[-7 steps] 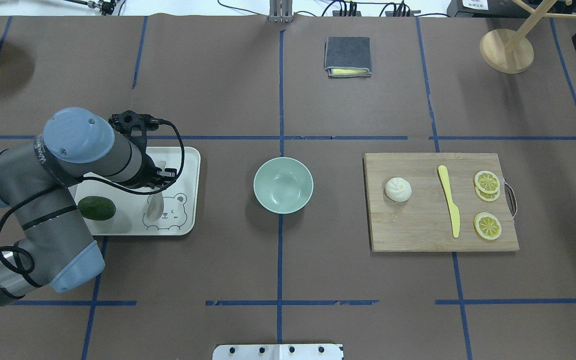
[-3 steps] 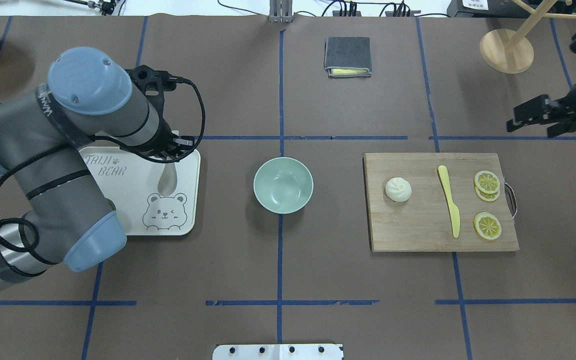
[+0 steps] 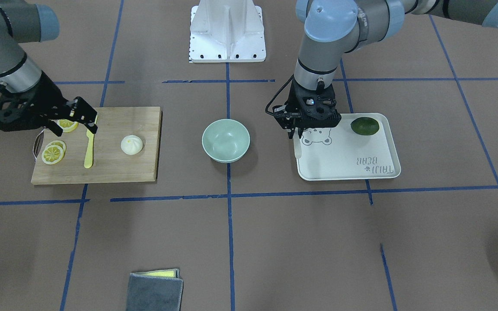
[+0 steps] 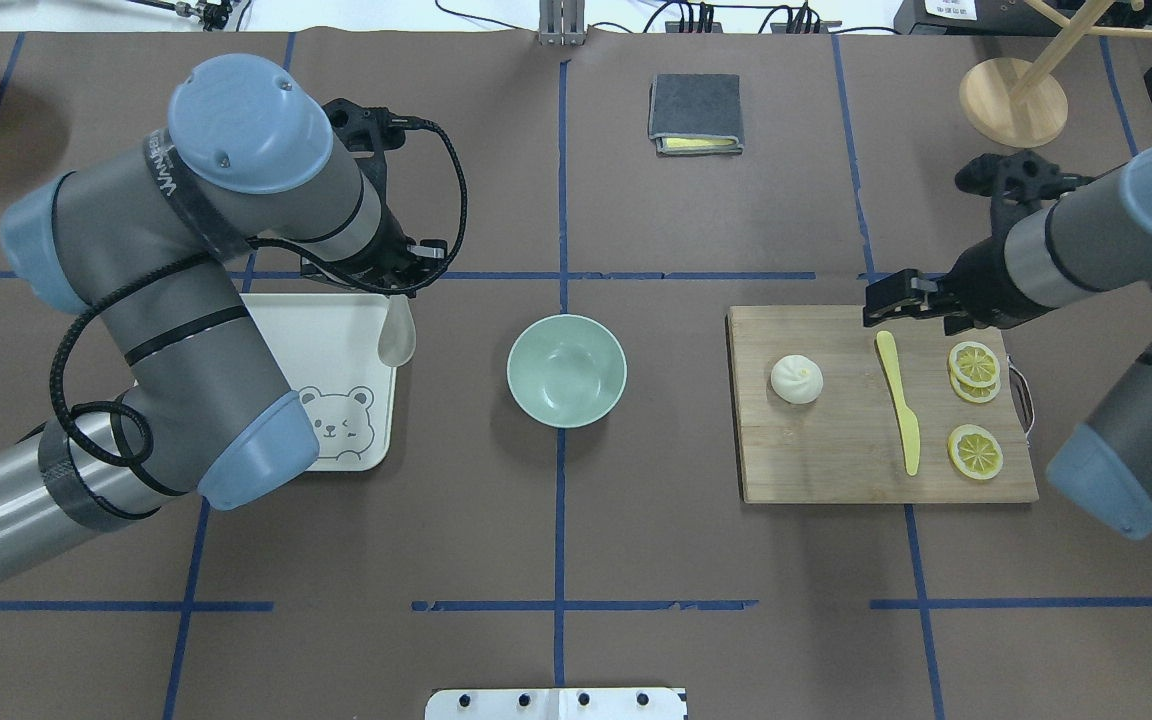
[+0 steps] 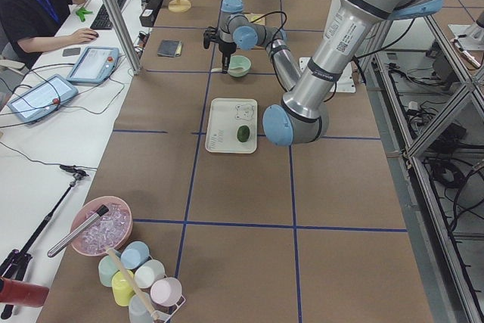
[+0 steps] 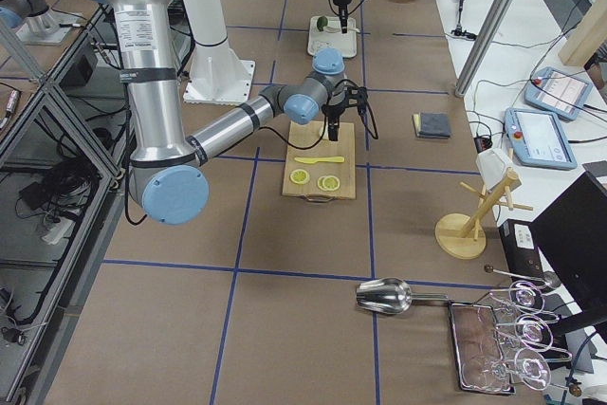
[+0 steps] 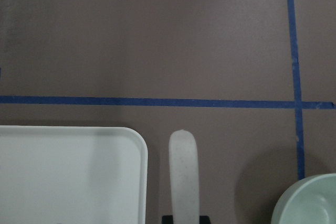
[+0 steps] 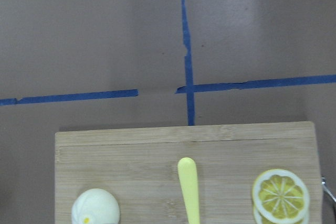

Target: Put spoon and bun in bowl

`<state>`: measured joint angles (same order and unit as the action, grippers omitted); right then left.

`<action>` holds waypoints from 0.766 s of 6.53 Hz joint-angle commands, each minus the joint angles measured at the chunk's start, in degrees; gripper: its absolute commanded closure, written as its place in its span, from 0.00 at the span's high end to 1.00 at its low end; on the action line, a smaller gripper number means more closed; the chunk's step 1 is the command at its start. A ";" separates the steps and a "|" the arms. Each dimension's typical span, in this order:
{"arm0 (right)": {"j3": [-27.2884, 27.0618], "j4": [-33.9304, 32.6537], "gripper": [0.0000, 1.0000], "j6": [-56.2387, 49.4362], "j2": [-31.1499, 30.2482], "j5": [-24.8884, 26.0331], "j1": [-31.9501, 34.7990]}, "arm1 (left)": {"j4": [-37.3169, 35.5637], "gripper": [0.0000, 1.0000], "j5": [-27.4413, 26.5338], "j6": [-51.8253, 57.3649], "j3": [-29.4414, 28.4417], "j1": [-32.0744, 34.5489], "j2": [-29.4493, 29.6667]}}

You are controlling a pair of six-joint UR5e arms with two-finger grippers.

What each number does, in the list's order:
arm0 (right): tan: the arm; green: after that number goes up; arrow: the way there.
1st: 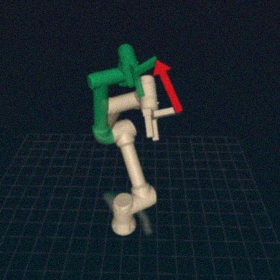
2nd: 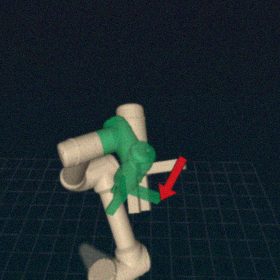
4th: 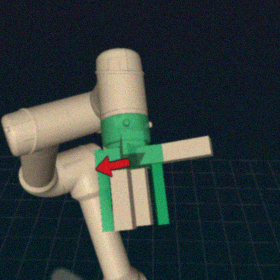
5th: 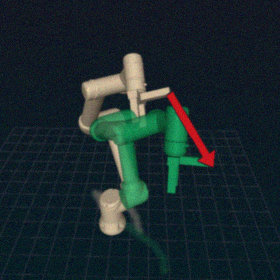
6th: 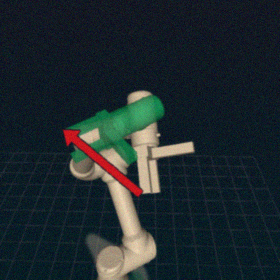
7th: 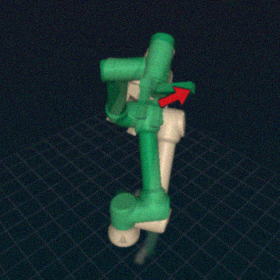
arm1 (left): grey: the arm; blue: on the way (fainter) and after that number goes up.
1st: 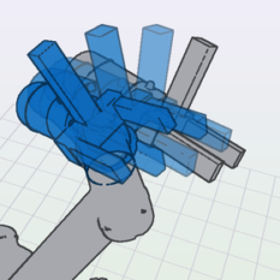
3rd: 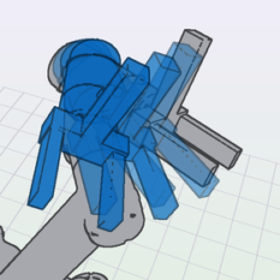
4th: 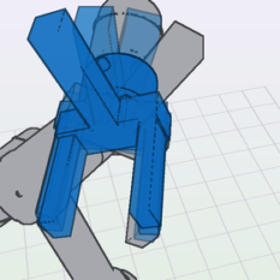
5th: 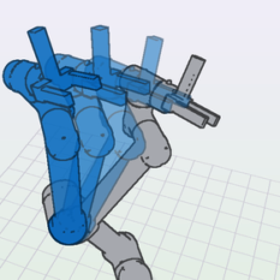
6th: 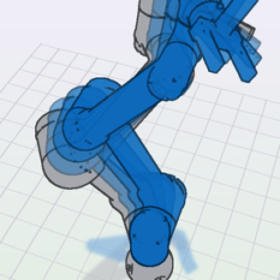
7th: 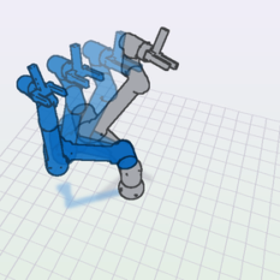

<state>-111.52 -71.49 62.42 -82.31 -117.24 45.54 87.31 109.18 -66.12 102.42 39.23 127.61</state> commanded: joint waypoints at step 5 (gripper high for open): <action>5.43 -5.37 1.00 1.12 8.02 7.54 -9.41 | 8.93 0.00 -0.20 -12.00 -9.41 -5.03 8.86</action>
<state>-107.42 -73.49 63.43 -77.17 -110.70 36.82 96.01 109.08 -76.76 94.61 35.18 134.67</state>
